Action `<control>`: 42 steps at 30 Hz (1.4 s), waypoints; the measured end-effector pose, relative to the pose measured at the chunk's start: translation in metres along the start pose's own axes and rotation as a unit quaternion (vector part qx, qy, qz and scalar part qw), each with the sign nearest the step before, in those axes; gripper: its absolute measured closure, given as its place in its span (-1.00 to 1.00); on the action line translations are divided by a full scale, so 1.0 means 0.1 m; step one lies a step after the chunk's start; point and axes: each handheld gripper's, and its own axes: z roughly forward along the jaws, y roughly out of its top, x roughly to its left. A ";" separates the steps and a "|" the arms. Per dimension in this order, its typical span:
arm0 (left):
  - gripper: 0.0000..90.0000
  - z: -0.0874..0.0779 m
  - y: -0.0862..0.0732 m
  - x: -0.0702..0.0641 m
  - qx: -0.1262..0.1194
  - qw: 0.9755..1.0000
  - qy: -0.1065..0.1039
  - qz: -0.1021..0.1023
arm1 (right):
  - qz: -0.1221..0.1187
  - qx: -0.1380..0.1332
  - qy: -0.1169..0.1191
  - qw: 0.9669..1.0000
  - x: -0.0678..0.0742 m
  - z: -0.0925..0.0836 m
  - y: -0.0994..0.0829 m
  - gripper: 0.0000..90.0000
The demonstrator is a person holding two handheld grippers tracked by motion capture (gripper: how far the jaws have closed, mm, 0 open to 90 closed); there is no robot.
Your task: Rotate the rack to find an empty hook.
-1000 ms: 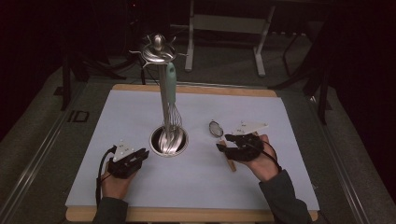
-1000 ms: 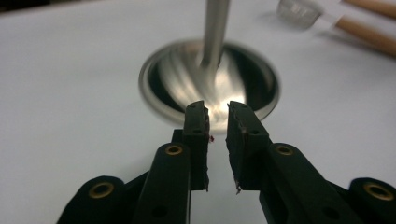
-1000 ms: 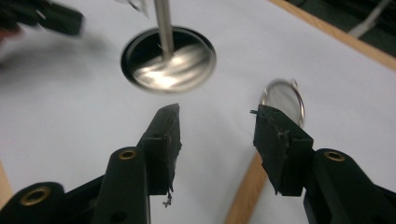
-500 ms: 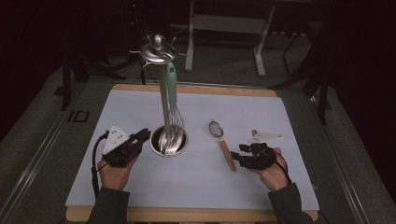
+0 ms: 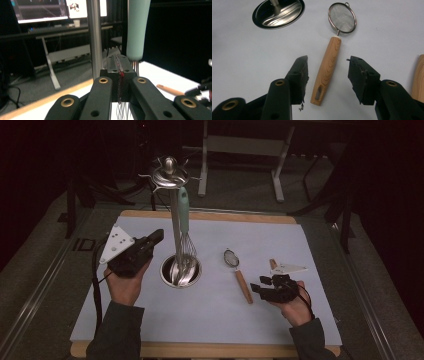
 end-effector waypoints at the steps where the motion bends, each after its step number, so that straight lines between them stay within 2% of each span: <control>1: 1.00 0.01 0.05 0.00 -0.005 1.000 0.002 0.004 | 0.001 0.000 0.000 1.000 0.00 0.00 0.00 0.11; 8: 1.00 0.04 0.30 -0.02 -0.047 0.999 0.007 0.007 | 0.002 0.007 -0.008 1.000 -0.01 0.01 -0.03 0.12; 11: 1.00 0.05 0.39 -0.01 -0.058 0.998 0.011 0.007 | 0.001 0.007 -0.008 1.000 -0.01 0.01 -0.03 0.12; 20: 1.00 0.05 0.56 -0.01 -0.088 0.996 0.024 0.004 | 0.007 0.002 -0.007 1.000 -0.05 -0.02 -0.06 0.11; 42: 1.00 0.03 0.67 0.05 -0.086 0.995 0.042 0.026 | 0.020 -0.002 -0.014 1.000 -0.11 -0.08 -0.09 0.11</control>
